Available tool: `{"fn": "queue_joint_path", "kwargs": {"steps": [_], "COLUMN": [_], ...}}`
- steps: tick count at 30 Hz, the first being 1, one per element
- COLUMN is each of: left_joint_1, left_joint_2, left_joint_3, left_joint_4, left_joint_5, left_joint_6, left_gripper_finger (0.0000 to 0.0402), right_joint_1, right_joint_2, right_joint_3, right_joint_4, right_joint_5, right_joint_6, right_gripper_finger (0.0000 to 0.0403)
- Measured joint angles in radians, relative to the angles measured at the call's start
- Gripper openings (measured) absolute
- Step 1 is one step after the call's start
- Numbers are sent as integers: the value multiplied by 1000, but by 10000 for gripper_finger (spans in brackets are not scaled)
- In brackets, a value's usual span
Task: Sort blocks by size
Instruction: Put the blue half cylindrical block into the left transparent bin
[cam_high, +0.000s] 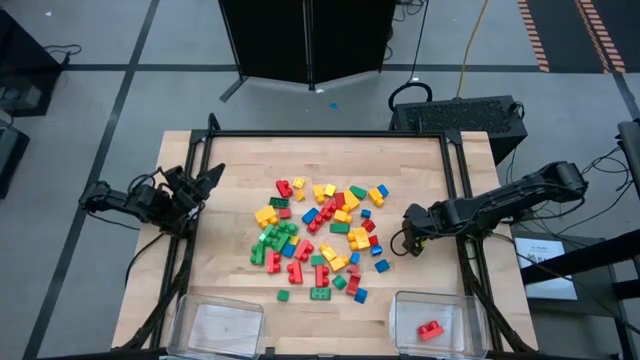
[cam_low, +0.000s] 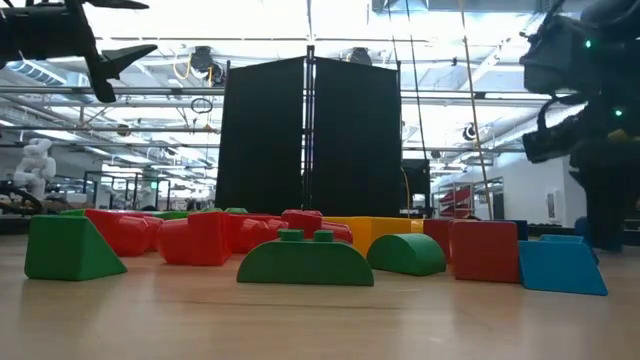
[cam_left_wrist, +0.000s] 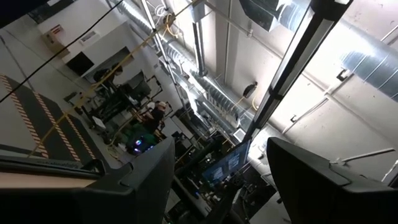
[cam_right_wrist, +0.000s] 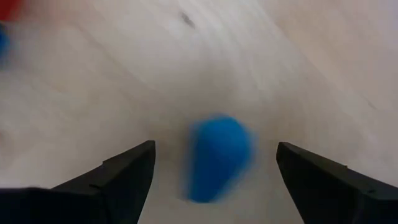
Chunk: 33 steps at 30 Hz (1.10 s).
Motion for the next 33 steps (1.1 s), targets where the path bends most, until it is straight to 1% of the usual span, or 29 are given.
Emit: {"fn": "queue_joint_path", "kwargs": {"steps": [3,5,10,13,17,18,24,27,31,33], "left_joint_1": [0,0,0,0,0,0,0,0,0,0], "left_joint_2": [0,0,0,0,0,0,0,0,0,0], "left_joint_3": [0,0,0,0,0,0,0,0,0,0], "left_joint_4": [-4,-18,-23,-27,-27,-27,-45,-49,-50,-50], "left_joint_5": [0,0,-1,-1,0,-1,-1,0,0,0], "left_joint_6": [0,0,0,0,-1,-1,-4,-4,-4,-4], "left_gripper_finger": [255,255,255,255,255,255,255,255,255,255], "right_joint_1": [-9,-17,-32,-32,-31,-31,-31,-31,-28,-28], "right_joint_2": [27,52,123,143,138,132,128,130,129,129], "right_joint_3": [-7,-7,0,2,3,4,43,84,212,285], "right_joint_4": [28,27,31,38,43,37,9,-1,51,105], "right_joint_5": [-4,-5,-40,-49,-60,-59,-55,-47,-46,-33], "right_joint_6": [-40,-54,-78,-63,-31,-21,-4,8,-45,-88], "right_gripper_finger": [319,304,242,186,80,66,67,67,67,67]}}
